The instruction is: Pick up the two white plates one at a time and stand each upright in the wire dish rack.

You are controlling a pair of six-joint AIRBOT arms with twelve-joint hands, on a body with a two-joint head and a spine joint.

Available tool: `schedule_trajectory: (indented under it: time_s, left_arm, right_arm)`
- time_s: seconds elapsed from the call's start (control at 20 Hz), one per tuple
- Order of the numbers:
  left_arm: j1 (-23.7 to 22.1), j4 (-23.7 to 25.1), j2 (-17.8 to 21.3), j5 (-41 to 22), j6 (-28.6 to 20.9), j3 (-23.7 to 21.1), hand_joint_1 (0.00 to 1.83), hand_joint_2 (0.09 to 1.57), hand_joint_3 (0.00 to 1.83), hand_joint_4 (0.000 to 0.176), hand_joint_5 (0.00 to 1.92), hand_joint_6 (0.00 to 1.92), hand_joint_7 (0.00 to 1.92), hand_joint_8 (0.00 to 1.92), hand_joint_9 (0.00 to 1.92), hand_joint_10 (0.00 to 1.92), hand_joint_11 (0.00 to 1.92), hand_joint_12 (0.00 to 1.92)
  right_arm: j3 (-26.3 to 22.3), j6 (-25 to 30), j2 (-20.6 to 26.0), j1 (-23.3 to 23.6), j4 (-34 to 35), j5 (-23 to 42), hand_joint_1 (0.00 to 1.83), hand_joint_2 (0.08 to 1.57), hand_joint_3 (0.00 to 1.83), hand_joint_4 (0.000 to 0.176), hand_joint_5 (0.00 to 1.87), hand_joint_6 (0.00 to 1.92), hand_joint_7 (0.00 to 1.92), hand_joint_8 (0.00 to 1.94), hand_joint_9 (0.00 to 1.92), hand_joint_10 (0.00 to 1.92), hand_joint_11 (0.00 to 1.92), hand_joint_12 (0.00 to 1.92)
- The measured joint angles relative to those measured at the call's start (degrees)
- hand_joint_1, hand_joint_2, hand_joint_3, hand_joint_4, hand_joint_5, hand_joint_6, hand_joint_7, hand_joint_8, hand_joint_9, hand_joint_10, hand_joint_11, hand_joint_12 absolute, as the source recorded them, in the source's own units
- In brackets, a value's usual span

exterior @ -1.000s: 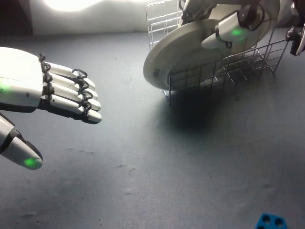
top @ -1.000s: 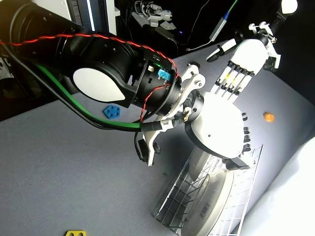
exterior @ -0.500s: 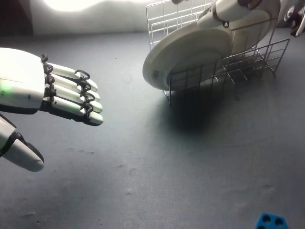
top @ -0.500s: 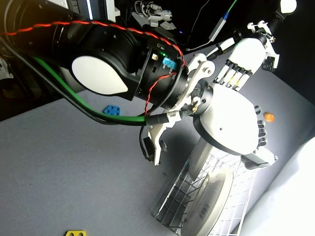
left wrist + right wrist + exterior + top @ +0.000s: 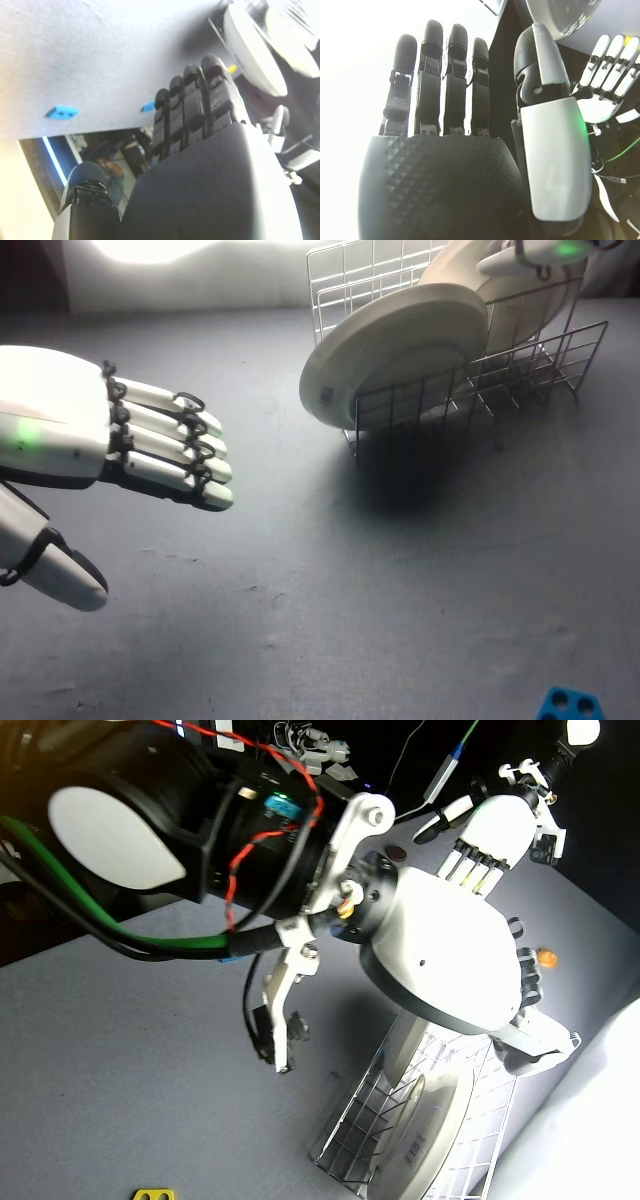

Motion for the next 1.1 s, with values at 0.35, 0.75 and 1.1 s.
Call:
schedule_trajectory:
  time_s: [0.35, 0.75, 1.1]
  left_arm:
    - [0.0, 2.2, 0.2, 0.9, -1.1, -0.7, 0.00, 1.10, 0.00, 0.000, 0.21, 0.01, 0.18, 0.01, 0.16, 0.01, 0.00, 0.33]
    - [-0.7, 3.0, 0.8, 1.2, -1.9, -1.4, 0.00, 1.10, 0.00, 0.000, 0.20, 0.00, 0.16, 0.00, 0.13, 0.00, 0.00, 0.28]
    - [-0.9, 2.9, 1.2, 0.8, -2.1, -1.7, 0.00, 1.10, 0.00, 0.000, 0.22, 0.00, 0.20, 0.00, 0.17, 0.01, 0.00, 0.33]
  right_arm:
    - [-1.0, 3.7, 3.0, 1.6, -16.5, 6.1, 1.05, 1.13, 0.00, 0.000, 0.59, 0.01, 0.65, 0.01, 0.56, 0.14, 0.04, 1.31]
    - [3.1, 55.2, 3.7, 1.8, -75.7, 24.1, 1.04, 1.13, 0.00, 0.000, 0.61, 0.01, 0.65, 0.01, 0.55, 0.13, 0.04, 1.30]
    - [0.5, 65.2, 6.1, 0.8, -93.5, 41.5, 1.06, 1.11, 0.00, 0.000, 0.65, 0.03, 0.70, 0.03, 0.61, 0.15, 0.06, 1.30]
